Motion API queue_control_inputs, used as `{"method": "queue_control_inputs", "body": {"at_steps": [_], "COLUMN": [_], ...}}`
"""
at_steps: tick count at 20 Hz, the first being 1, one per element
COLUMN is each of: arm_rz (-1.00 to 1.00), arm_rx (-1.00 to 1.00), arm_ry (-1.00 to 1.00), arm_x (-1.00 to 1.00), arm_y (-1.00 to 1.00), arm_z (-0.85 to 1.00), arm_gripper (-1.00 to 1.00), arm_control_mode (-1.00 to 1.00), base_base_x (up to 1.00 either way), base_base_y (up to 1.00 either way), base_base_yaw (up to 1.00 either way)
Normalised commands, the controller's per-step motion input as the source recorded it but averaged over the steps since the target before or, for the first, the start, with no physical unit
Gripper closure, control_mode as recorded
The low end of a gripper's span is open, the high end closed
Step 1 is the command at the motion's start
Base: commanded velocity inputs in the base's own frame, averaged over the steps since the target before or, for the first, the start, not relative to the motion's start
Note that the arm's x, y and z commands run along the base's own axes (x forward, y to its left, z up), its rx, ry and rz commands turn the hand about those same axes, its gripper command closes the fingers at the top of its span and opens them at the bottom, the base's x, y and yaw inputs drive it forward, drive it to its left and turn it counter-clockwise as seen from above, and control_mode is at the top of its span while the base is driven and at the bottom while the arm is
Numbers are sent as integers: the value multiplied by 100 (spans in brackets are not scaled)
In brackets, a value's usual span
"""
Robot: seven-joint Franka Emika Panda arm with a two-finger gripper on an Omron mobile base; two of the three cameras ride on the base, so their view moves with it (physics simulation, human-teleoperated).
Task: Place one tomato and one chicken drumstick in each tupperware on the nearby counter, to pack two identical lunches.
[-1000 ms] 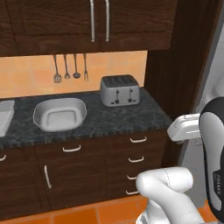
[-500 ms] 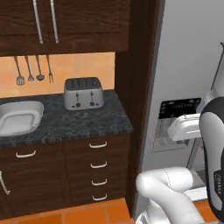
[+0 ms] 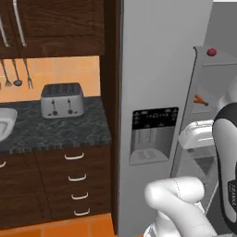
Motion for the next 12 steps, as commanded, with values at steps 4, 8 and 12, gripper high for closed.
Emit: {"method": "queue_control_inputs", "body": {"at_steps": [4,8,12], "arm_rz": [0,0,0], "arm_rx": [0,0,0], "arm_ry": [0,0,0], "arm_x": [0,0,0], "arm_y": [0,0,0], "arm_z": [0,0,0], "arm_gripper": [-100,-100,-100], "arm_control_mode": [100,100,100], "base_base_x": [18,18,27], "base_base_y": [-54,-39,-28], "base_base_yaw": [3,0,-12]}}
